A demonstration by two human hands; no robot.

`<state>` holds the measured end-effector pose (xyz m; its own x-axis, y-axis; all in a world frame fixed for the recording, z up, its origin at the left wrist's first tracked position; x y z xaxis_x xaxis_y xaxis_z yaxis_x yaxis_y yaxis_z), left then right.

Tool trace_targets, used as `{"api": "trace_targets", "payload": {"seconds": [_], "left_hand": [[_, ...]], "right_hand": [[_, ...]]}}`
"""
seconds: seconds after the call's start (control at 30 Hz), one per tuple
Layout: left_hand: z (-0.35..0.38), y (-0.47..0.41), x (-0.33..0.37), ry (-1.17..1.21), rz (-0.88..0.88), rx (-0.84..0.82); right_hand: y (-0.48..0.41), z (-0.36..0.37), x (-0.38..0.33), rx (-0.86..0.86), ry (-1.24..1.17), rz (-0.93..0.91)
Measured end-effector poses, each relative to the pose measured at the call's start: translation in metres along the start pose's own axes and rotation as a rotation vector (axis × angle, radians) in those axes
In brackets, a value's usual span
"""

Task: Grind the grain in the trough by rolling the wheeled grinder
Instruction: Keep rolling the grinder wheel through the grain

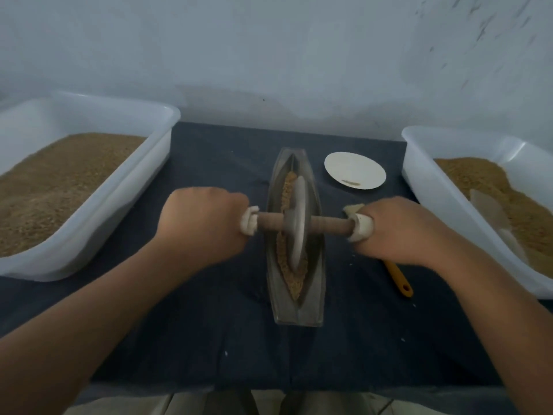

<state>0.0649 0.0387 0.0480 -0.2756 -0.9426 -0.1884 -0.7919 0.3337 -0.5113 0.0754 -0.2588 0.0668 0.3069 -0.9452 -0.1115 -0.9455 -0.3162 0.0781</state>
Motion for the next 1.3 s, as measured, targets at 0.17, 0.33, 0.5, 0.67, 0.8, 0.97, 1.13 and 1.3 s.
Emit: {"api": "trace_targets", "payload": {"seconds": [0.17, 0.33, 0.5, 0.67, 0.8, 0.97, 1.13, 1.3], "left_hand": [[0.036, -0.044, -0.009, 0.016, -0.145, -0.155], [0.033, -0.065, -0.01, 0.024, -0.152, -0.207], [-0.004, -0.014, 0.008, -0.072, 0.027, -0.064], [0.015, -0.016, 0.0, -0.022, -0.049, -0.111], [0.039, -0.068, -0.012, 0.032, -0.182, -0.2], [0.025, -0.066, -0.008, 0.027, -0.138, -0.221], [0.004, 0.004, 0.0, -0.019, -0.028, -0.12], [0.032, -0.038, -0.008, 0.039, -0.15, -0.226]], "right_hand": [[-0.041, -0.009, 0.0, 0.333, 0.194, 0.093], [-0.067, -0.016, 0.001, 0.182, 0.153, 0.094], [-0.011, 0.013, 0.01, -0.288, -0.143, 0.071], [-0.016, 0.004, 0.005, 0.019, 0.058, 0.062], [-0.065, -0.017, 0.003, 0.21, 0.175, 0.12], [-0.063, -0.018, 0.002, 0.08, 0.162, 0.099], [-0.013, -0.002, 0.004, -0.141, 0.016, -0.017], [-0.052, -0.008, 0.005, 0.282, 0.181, 0.034]]}}
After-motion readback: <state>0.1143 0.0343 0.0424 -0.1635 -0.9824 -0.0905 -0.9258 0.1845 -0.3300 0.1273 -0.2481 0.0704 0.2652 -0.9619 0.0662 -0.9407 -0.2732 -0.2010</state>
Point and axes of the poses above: each hand's wrist, its own y-axis away from the middle knuckle, its own z-axis out of the palm, x = y × z, the point moved 5 cm from there along -y, towards the middle knuckle, and after that the axes turned 1 degree about -x, right-handed, at the moved point
